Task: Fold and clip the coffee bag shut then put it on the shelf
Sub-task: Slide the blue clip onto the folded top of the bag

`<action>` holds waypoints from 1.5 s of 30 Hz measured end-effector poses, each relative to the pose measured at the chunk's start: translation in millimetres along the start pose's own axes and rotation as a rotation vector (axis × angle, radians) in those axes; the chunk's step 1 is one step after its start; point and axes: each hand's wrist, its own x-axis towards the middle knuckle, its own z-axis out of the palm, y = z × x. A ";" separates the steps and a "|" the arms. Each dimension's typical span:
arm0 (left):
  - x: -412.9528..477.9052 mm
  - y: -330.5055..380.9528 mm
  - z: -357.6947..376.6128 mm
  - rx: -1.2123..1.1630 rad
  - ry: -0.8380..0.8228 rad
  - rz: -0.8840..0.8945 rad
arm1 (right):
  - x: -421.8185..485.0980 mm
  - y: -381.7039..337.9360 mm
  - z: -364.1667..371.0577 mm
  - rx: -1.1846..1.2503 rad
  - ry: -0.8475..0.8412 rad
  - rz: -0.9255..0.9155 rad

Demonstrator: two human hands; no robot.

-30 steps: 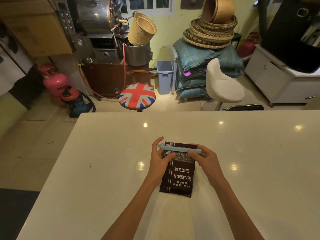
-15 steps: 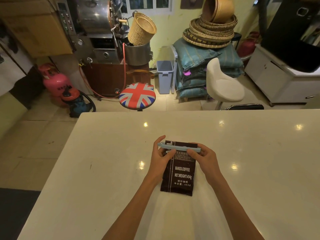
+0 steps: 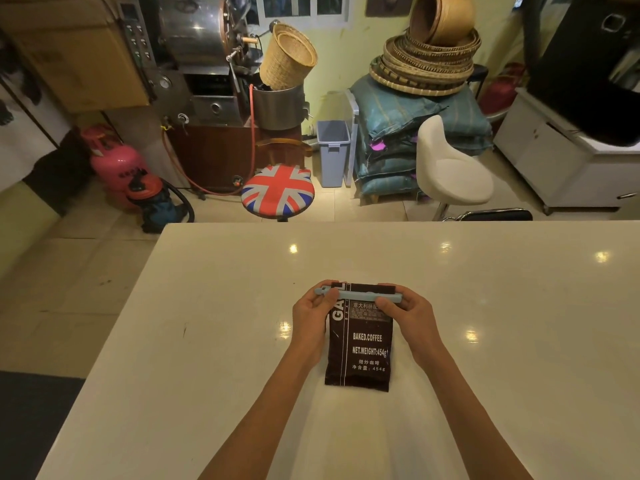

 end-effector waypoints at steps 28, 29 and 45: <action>2.0 0.9 14.7 0.310 0.129 0.181 | -23.2 26.0 51.9 -0.187 0.165 -0.057; -0.9 4.4 15.9 0.295 0.122 0.185 | -24.1 23.5 53.1 -0.217 0.219 -0.093; -42.2 30.2 -0.2 0.620 0.107 0.284 | -46.5 -11.7 71.1 -0.330 0.128 -0.172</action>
